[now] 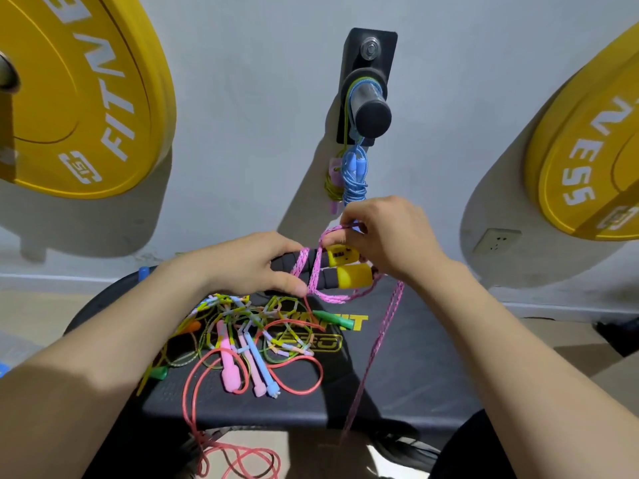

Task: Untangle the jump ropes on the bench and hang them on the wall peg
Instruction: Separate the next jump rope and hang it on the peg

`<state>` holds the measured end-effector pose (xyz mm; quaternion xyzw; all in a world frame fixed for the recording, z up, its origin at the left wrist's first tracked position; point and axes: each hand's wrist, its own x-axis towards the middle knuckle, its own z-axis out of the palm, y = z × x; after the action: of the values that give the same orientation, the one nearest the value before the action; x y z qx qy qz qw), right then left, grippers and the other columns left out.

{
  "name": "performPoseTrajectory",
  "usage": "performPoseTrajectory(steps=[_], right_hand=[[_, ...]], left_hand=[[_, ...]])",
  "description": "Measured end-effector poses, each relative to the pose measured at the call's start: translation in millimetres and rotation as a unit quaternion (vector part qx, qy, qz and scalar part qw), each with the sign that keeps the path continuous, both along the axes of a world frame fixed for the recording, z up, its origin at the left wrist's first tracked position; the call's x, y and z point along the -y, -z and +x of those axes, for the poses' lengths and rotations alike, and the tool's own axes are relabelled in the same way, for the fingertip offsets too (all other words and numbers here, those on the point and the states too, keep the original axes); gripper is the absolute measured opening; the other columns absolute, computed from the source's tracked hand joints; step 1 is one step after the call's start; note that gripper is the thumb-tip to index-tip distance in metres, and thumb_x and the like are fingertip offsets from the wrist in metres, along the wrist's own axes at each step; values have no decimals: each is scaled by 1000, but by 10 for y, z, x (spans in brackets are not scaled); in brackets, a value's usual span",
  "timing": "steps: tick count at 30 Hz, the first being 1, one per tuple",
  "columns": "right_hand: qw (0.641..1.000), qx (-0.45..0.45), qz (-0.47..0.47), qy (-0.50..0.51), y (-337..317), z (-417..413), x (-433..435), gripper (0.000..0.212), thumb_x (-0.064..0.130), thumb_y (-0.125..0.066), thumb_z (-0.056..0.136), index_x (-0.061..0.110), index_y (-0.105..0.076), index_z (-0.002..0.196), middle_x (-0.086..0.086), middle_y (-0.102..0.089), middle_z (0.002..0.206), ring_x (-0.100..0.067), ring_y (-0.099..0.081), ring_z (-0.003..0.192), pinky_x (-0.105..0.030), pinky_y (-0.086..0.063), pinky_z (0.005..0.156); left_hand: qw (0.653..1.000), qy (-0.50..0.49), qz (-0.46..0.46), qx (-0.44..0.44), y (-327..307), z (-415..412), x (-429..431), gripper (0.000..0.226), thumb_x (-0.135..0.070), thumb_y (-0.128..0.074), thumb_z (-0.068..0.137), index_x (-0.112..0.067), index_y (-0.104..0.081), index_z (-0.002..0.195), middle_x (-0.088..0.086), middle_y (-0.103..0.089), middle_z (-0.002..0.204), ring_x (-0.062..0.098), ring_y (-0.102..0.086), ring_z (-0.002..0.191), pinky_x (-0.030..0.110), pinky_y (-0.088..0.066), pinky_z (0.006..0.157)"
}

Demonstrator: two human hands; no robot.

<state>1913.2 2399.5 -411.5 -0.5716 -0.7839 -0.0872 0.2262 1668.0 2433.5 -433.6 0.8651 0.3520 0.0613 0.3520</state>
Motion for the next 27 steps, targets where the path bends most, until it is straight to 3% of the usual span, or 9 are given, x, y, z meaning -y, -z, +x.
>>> performPoseTrajectory(steps=[6,9,12,14,16,18,20,22,27], right_hand=[[997,75,15,-30,153,-137,-48,63,83,-55,83,23,-57,69,6,-54,61,-26,-57,67,-30,-24,51],[995,-34,-78,-47,162,67,-126,51,68,-63,93,21,-72,76,7,-46,53,-15,-46,60,-32,-30,53],[953,-205,-181,-131,154,253,-154,22,31,-73,100,13,-82,89,18,-53,54,-1,-46,55,-18,-37,60],[908,-282,-246,-187,123,289,-83,17,12,-76,93,22,-81,80,23,-62,63,8,-54,61,-16,-47,67],[897,-291,-265,-200,119,268,-32,35,1,-66,90,30,-77,73,25,-64,63,9,-57,61,-8,-45,62],[890,-284,-327,-140,124,209,-35,26,5,-60,103,18,-80,93,14,-55,64,-3,-49,58,-17,-41,52],[851,-250,-443,-127,101,80,21,26,28,-55,111,20,-78,117,-1,-42,68,-12,-38,57,-23,-37,50],[842,-201,-468,-178,94,-97,95,33,39,-50,111,23,-79,115,-2,-36,67,-14,-32,56,-24,-34,50],[926,-161,-280,-198,12,-201,113,35,30,-66,104,6,-71,79,-12,-51,61,-18,-39,60,-44,-38,58]], left_hand=[[990,20,67,-120,47,117,82,44,-38,-96,72,-22,-63,96,-2,-68,89,19,-66,82,41,-55,75],[998,41,27,-43,15,99,104,41,-24,-94,73,-34,-64,100,-15,-71,89,3,-66,79,28,-50,70],[997,41,-28,51,-16,78,126,41,-8,-91,77,-31,-69,102,-18,-75,90,-2,-69,78,15,-50,70],[989,5,-62,136,-51,51,111,44,2,-89,78,-19,-71,113,-8,-79,103,10,-76,95,21,-57,84],[978,-49,-56,194,-91,24,74,47,2,-89,79,-9,-71,121,6,-80,113,23,-76,107,33,-60,96],[971,-124,2,205,-97,40,23,39,-9,-91,80,-15,-75,114,5,-81,102,23,-76,95,35,-60,89],[955,-229,93,164,-67,61,-21,29,-25,-91,78,-23,-77,103,-1,-79,87,24,-74,86,34,-57,76],[937,-293,174,71,-23,58,-38,31,-36,-88,76,-25,-75,102,-3,-75,85,29,-70,87,35,-52,71],[949,-177,244,-95,42,45,39,45,-36,-79,81,-44,-58,120,-5,-74,108,35,-67,103,42,-57,80]])
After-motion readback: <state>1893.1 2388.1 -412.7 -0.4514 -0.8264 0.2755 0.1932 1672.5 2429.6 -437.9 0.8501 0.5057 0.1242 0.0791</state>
